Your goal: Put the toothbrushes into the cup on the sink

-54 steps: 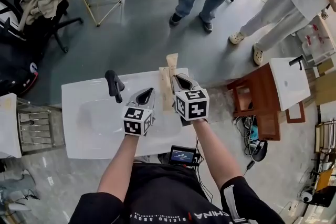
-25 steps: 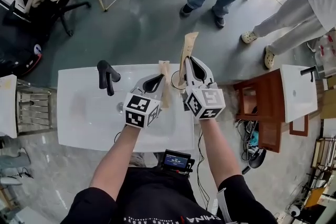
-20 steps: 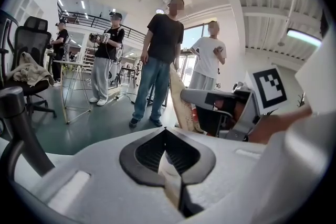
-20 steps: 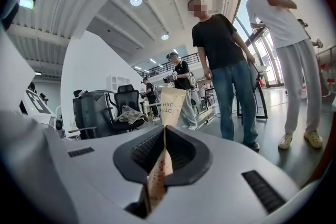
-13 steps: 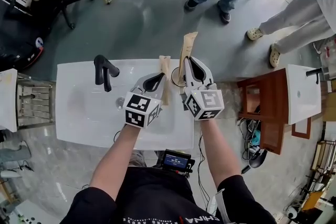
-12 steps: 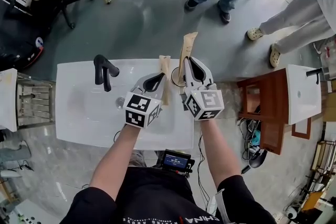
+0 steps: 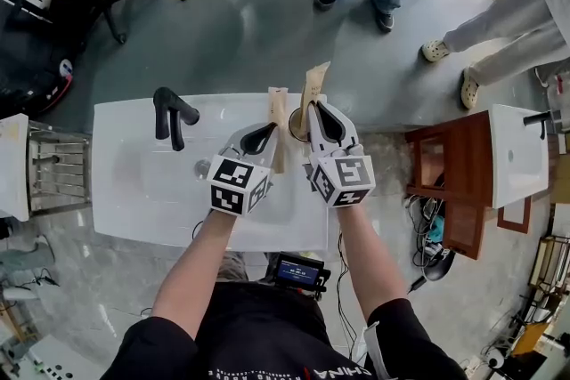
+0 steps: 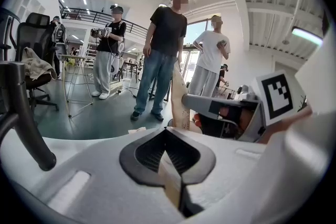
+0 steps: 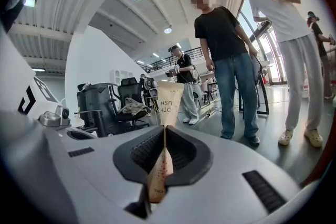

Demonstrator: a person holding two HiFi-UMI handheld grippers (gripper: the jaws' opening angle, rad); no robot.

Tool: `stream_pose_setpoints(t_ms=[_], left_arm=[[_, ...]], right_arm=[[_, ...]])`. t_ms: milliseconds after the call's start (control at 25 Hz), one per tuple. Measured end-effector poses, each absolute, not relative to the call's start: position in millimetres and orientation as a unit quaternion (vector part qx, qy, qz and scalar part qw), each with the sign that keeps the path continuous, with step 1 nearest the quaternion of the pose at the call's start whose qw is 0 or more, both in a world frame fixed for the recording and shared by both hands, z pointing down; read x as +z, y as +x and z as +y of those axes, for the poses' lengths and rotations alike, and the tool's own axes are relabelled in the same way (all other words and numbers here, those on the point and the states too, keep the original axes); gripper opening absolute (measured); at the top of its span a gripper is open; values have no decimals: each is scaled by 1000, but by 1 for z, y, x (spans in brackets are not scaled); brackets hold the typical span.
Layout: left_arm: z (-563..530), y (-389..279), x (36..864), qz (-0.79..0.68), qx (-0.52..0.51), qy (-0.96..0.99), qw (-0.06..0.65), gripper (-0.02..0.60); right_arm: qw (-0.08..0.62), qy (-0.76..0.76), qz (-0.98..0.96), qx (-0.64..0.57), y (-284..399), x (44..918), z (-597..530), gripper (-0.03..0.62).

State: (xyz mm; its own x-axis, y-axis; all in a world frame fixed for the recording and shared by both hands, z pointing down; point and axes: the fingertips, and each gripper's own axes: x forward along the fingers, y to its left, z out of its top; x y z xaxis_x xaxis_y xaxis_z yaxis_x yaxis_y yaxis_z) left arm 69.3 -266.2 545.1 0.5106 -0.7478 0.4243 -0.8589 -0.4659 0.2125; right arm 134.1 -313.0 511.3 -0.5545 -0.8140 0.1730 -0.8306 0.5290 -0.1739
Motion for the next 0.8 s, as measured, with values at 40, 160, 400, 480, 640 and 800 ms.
stream_pose_setpoints(t_ms=[40, 160, 400, 480, 640, 800], left_arm=[[-266, 69, 547, -475, 138, 845, 204, 2], [-263, 69, 551, -475, 141, 844, 207, 2], [-260, 69, 555, -473, 144, 844, 211, 3], [-260, 68, 554, -473, 142, 844, 211, 2], [-259, 67, 551, -470, 140, 846, 210, 3], [-256, 66, 547, -467, 136, 848, 209, 2]], right_arm=[[39, 471, -874, 116, 134, 513, -312, 23], [55, 473, -874, 99, 132, 512, -310, 25], [76, 471, -874, 90, 132, 514, -307, 75], [80, 470, -874, 93, 132, 516, -306, 82], [79, 473, -871, 103, 135, 517, -302, 91], [76, 481, -867, 108, 140, 510, -296, 112]])
